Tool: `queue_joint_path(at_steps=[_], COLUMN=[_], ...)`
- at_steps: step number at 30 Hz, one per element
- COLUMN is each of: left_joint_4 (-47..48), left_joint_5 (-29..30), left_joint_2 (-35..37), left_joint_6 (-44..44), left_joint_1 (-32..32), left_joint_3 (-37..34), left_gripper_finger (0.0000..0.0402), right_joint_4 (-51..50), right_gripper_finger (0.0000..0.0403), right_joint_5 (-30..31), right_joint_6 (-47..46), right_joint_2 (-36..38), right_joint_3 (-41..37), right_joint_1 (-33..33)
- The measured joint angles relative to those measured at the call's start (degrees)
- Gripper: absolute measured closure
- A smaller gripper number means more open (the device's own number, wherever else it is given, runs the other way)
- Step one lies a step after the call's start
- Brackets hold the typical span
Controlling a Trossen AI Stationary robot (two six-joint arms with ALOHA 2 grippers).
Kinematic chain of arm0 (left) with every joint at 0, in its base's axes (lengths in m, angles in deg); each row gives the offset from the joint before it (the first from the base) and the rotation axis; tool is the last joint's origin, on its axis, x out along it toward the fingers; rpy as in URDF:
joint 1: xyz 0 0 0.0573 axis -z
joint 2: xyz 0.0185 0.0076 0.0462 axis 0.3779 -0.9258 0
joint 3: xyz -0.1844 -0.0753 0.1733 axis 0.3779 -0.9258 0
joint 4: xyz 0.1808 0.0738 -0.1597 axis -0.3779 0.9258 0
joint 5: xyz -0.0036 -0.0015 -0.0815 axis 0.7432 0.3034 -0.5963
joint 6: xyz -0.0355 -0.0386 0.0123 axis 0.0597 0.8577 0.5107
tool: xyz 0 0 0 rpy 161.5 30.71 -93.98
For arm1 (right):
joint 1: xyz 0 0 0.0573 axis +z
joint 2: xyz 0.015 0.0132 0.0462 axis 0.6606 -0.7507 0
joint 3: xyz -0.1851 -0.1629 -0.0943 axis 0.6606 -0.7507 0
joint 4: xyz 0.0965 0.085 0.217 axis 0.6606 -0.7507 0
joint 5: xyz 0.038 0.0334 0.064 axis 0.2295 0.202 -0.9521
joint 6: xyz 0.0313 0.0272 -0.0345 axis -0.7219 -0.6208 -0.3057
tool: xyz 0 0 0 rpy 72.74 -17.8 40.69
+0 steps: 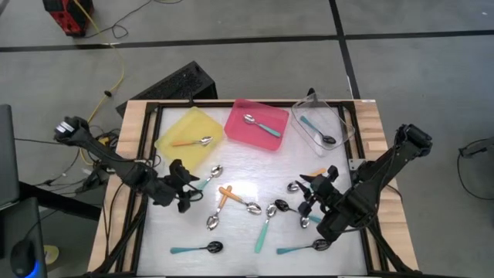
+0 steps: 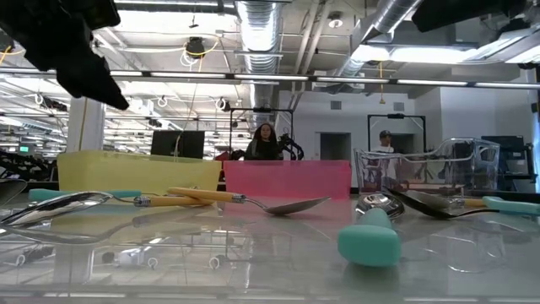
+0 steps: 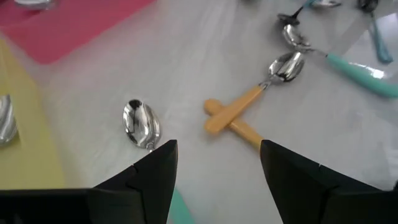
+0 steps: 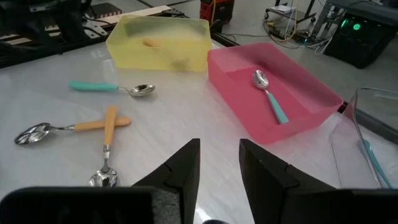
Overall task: Sort silverware by color (type)
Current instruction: Put the green spoon into the red bin
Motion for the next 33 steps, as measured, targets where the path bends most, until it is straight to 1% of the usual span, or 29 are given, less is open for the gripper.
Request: queue_joint_path(at_steps=[5, 15, 25, 33], left_joint_4=[0.6, 0.4, 0.6, 0.5], left_joint_5=[-0.3, -4.9, -5.2, -4.9], left_joint_2=[-3.4, -8.9, -12.7, -18.9], left_joint_6=[2.2, 3.2, 3.8, 5.7], left_joint_1=[-1.8, -5.8, -6.0, -6.0], left_joint_3=[0.0, 0.0, 0.0, 0.0], left_gripper_finger=[0.0187, 0.0187, 0.0187, 0.0187], right_joint_4=[0.0, -0.2, -0.6, -0.4], right_gripper_finger=[0.0263, 0.0259, 0.0245, 0.0245], right_joint_5=[-1.2, -1.2, -1.3, -1.5], right_joint_6=[0.0, 0.0, 0.0, 0.0], right_joint_2=[0.0, 0.0, 0.0, 0.0], right_joint_3=[0.0, 0.0, 0.0, 0.0], right_joint_1=[-0.3, -0.8, -2.2, -2.1])
